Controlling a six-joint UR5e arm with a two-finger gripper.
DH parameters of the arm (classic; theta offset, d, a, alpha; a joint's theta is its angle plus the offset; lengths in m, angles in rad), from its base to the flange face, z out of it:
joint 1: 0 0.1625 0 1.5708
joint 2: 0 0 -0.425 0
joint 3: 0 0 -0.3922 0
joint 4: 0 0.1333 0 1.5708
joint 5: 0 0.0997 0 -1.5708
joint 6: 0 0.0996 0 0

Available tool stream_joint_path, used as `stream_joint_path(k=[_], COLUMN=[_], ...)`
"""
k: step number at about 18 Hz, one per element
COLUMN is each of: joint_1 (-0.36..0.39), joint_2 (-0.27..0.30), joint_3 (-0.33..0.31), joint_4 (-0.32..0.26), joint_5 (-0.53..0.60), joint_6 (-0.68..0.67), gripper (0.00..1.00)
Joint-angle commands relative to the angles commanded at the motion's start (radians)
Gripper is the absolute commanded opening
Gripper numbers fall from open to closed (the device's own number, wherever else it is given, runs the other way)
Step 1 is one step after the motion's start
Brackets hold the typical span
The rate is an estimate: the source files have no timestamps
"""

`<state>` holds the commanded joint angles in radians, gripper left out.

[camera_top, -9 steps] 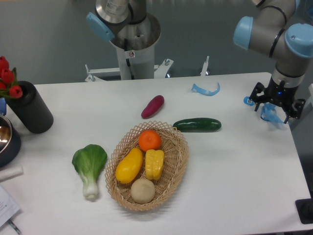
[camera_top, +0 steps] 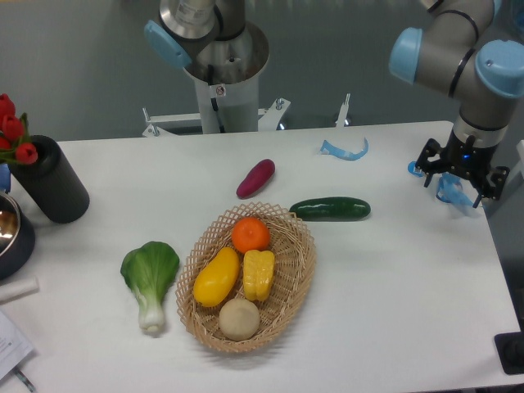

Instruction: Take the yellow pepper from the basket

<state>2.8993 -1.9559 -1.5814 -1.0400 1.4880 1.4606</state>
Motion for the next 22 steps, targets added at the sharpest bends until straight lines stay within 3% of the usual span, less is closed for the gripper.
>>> stream_joint_path(k=[6,11,22], joint_1=[-0.107,-0.196,-0.345], joint_2=[0.019,0.019,0.017], joint_3=[-0.029,-0.034,-0.066], joint_4=[0.000,0.000,0.009], joint_5=[0.000,-0.002,-0.077], joint_6=[-0.303,-0.448,-0.632], gripper=[1.00,1.00,1.00])
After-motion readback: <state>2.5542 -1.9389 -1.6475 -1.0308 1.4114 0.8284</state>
